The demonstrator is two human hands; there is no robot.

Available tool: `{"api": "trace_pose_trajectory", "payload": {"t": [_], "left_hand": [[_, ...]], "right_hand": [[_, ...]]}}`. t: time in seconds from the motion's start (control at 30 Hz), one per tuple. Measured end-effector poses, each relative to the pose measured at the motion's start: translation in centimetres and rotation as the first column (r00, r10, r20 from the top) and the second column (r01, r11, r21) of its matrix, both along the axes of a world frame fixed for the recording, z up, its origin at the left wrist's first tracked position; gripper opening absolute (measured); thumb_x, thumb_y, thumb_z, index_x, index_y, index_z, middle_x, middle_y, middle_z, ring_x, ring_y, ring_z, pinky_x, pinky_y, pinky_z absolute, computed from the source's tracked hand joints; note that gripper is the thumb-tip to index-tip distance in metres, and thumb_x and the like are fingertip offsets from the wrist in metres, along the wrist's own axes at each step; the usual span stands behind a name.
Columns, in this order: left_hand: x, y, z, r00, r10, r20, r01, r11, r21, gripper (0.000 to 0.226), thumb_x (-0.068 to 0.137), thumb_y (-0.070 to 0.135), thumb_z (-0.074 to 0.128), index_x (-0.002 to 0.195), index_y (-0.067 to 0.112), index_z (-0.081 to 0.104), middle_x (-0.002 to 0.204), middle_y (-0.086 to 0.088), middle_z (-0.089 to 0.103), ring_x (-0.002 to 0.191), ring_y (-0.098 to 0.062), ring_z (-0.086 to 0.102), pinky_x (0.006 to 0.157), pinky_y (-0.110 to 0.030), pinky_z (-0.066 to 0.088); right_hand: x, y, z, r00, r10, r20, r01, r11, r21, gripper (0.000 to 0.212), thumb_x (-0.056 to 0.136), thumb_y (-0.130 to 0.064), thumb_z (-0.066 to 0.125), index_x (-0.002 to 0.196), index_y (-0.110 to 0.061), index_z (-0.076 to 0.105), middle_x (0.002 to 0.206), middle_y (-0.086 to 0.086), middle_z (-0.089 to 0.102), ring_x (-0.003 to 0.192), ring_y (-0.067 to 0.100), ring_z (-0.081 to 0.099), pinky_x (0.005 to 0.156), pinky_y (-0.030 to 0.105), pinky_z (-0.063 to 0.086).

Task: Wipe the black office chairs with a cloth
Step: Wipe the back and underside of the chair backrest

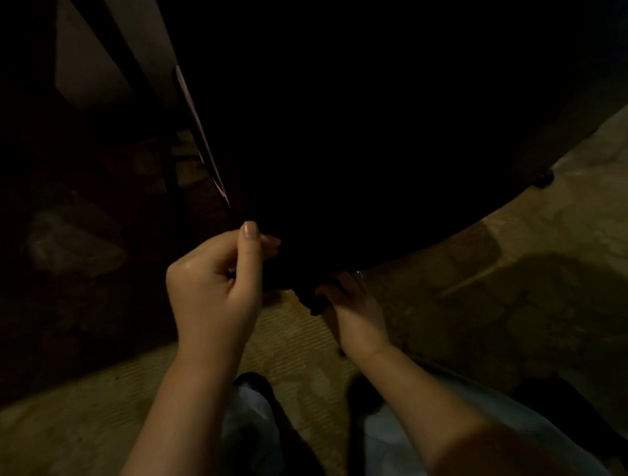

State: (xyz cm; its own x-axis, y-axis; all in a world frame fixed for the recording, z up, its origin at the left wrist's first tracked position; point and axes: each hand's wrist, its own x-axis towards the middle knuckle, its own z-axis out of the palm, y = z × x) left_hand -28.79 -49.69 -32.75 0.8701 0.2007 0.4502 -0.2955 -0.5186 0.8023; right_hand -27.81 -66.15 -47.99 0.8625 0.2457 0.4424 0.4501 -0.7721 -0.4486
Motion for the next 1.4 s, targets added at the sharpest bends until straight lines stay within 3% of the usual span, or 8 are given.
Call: {"api": "trace_pose_trajectory", "payload": {"t": [0.2,0.33,0.43,0.67,0.83,1.03,1.2,1.4], "left_hand": [[-0.1,0.2,0.3,0.999,0.028,-0.024,-0.027,0.999,0.023,0.023,0.099,0.029,0.046,0.088,0.029,0.067,0.081,0.019,0.065,0.077,0.002,0.065,0.06,-0.022,0.05],[-0.3,0.5,0.2,0.998,0.05,-0.036,-0.049,0.998,0.043,0.024,0.099,0.029,0.044,0.092,0.024,0.067,0.075,0.003,0.067,0.068,-0.008,0.062,0.055,-0.034,0.047],[-0.3,0.5,0.0,0.995,0.082,-0.06,-0.078,0.995,0.061,0.029,0.099,0.031,0.043,0.099,0.016,0.068,0.083,0.004,0.066,0.074,-0.006,0.061,0.059,-0.03,0.048],[0.4,1.7,-0.3,0.977,0.176,-0.119,-0.163,0.98,0.11,0.022,0.098,0.032,0.046,0.104,0.019,0.063,0.09,0.006,0.062,0.077,0.001,0.057,0.061,-0.016,0.043],[0.6,2.4,-0.4,0.968,0.211,-0.136,-0.201,0.976,0.086,0.02,0.099,0.031,0.047,0.11,0.022,0.061,0.098,0.008,0.062,0.084,0.004,0.057,0.068,-0.013,0.045],[0.6,1.8,-0.3,0.944,0.283,-0.172,-0.267,0.957,0.112,0.032,0.098,0.03,0.051,0.126,0.014,0.055,0.115,0.01,0.052,0.104,-0.003,0.052,0.082,-0.021,0.044],[0.4,1.4,-0.4,0.934,0.273,-0.231,-0.258,0.962,0.094,0.041,0.097,0.026,0.053,0.136,0.013,0.047,0.124,0.01,0.046,0.109,0.006,0.041,0.082,0.001,0.032],[0.0,0.7,-0.4,0.934,0.265,-0.238,-0.246,0.963,0.106,0.051,0.097,0.033,0.051,0.144,0.018,0.041,0.134,-0.005,0.056,0.109,-0.026,0.06,0.093,-0.042,0.051]], "right_hand": [[0.5,1.0,7.4,0.971,-0.109,0.212,0.086,0.989,0.118,0.033,0.07,-0.008,0.046,0.101,-0.021,0.048,0.11,0.002,0.041,0.1,0.023,0.047,0.075,0.028,0.044],[1.5,-0.8,14.2,0.903,-0.224,0.366,0.108,0.944,0.311,0.025,0.079,-0.01,0.053,0.1,-0.022,0.053,0.112,0.0,0.044,0.102,0.02,0.049,0.089,0.012,0.037],[2.6,-2.2,15.0,0.812,-0.324,0.486,0.151,0.92,0.362,0.024,0.08,-0.006,0.062,0.099,-0.019,0.056,0.11,0.002,0.05,0.103,0.023,0.049,0.092,0.02,0.036],[1.8,0.1,3.9,0.975,-0.128,0.18,0.129,0.992,0.008,0.023,0.07,-0.011,0.06,0.091,-0.018,0.067,0.099,0.008,0.065,0.096,0.022,0.049,0.068,0.028,0.053],[1.8,0.2,1.7,0.989,-0.148,0.029,0.149,0.987,-0.055,0.024,0.068,-0.018,0.05,0.079,-0.015,0.071,0.093,0.01,0.068,0.096,0.023,0.047,0.074,0.035,0.043],[2.6,0.5,10.6,0.928,-0.231,0.291,0.182,0.965,0.187,0.017,0.076,-0.002,0.06,0.088,-0.006,0.073,0.103,0.002,0.049,0.097,0.022,0.047,0.088,0.015,0.034],[2.6,-1.0,14.1,0.862,-0.286,0.418,0.186,0.946,0.265,0.012,0.079,0.002,0.067,0.087,-0.004,0.074,0.106,0.002,0.049,0.1,0.022,0.05,0.094,0.015,0.034],[3.6,0.3,6.7,0.966,0.021,0.26,-0.016,1.0,-0.021,0.021,0.073,-0.003,0.056,0.083,-0.009,0.074,0.088,0.007,0.066,0.092,0.018,0.05,0.076,0.024,0.04]]}}
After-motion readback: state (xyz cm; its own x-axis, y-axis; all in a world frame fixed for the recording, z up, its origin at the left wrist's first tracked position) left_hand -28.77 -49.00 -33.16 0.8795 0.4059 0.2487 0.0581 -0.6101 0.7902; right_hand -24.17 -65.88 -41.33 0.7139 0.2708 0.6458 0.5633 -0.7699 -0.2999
